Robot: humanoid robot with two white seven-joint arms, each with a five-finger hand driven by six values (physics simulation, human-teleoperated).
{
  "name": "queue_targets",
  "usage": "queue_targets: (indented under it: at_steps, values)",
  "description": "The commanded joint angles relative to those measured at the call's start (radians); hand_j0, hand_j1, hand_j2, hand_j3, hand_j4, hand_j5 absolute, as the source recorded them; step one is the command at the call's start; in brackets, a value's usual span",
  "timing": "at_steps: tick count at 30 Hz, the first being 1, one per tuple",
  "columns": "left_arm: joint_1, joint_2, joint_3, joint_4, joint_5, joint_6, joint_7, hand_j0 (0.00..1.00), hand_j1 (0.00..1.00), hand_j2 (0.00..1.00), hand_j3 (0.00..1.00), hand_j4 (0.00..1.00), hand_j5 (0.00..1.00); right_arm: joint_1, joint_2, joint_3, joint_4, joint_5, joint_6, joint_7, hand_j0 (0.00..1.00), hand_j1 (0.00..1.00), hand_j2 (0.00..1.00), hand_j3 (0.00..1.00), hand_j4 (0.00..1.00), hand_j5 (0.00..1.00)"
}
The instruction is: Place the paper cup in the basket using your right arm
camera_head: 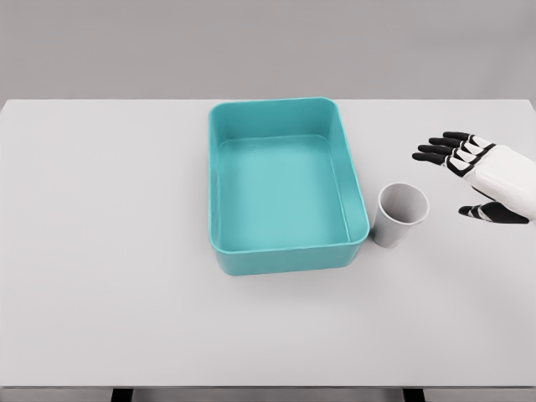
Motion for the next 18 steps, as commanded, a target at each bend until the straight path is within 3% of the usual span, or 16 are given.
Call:
queue_targets:
  at_steps: [1, 5, 8, 9, 13, 15, 18]
  values:
    - [0.0, 0.0, 0.0, 0.0, 0.0, 0.0, 0.0, 1.0, 1.0, 1.0, 1.0, 1.0, 1.0, 0.0, 0.003, -0.005, 0.0, -0.007, 0.001, 0.007, 1.0, 1.0, 1.0, 1.0, 1.0, 1.0]
    - [0.0, 0.0, 0.0, 0.0, 0.0, 0.0, 0.0, 1.0, 1.0, 1.0, 1.0, 1.0, 1.0, 0.0, 0.003, -0.005, -0.002, -0.005, 0.001, 0.011, 1.0, 1.0, 1.0, 1.0, 1.0, 1.0]
    - [0.0, 0.0, 0.0, 0.0, 0.0, 0.0, 0.0, 1.0, 1.0, 1.0, 1.0, 1.0, 1.0, -0.008, 0.034, -0.026, -0.002, -0.004, 0.001, 0.182, 1.0, 1.0, 1.0, 1.0, 1.0, 1.0]
    - [0.0, 0.0, 0.0, 0.0, 0.0, 0.0, 0.0, 1.0, 1.0, 1.0, 1.0, 1.0, 1.0, -0.047, 0.047, -0.025, -0.002, -0.008, 0.001, 0.186, 1.0, 1.0, 1.0, 1.0, 1.0, 1.0]
    - [0.0, 0.0, 0.0, 0.0, 0.0, 0.0, 0.0, 1.0, 1.0, 1.0, 1.0, 1.0, 1.0, -0.054, 0.009, -0.009, 0.0, -0.195, 0.001, 0.244, 1.0, 1.0, 1.0, 1.0, 1.0, 1.0]
    - [0.002, 0.0, 0.0, 0.0, 0.0, 0.0, 0.0, 1.0, 1.0, 1.0, 1.0, 1.0, 1.0, -0.071, -0.043, 0.008, 0.0, -0.323, 0.112, 0.332, 1.0, 1.0, 1.0, 1.0, 1.0, 1.0]
    - [0.0, 0.0, 0.0, 0.0, 0.0, 0.0, 0.0, 1.0, 1.0, 1.0, 1.0, 1.0, 1.0, -0.123, -0.149, 0.057, -0.002, -0.401, 0.331, 0.347, 1.0, 1.0, 1.0, 1.0, 1.0, 1.0]
